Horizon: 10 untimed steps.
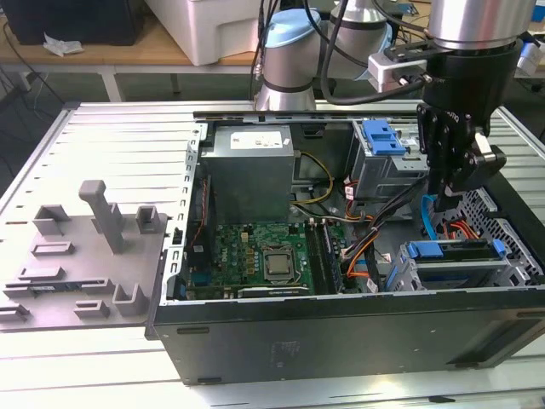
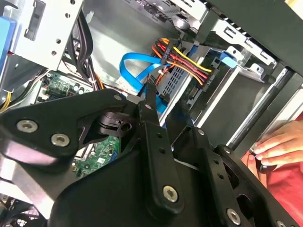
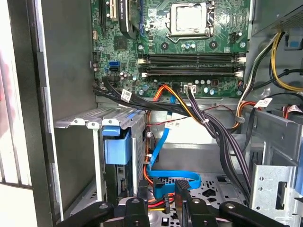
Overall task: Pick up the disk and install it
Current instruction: 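Insert the second disk wire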
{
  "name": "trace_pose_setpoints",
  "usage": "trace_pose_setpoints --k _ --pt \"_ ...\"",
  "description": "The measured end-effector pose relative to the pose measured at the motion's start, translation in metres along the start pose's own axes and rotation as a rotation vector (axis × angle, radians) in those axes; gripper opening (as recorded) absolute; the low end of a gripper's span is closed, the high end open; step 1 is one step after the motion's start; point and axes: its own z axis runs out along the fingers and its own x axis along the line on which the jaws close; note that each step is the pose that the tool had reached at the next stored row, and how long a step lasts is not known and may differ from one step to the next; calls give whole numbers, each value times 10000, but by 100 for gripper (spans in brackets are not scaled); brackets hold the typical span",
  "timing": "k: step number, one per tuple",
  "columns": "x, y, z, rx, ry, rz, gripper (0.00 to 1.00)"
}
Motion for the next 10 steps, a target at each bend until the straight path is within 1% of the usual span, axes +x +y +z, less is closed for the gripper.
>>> trace_pose_setpoints --k 5,8,10 --pt "0 12 9 14 14 90 36" --pt "-1 15 13 -19 53 316 36" --pt "-1 15 17 -59 97 569 36"
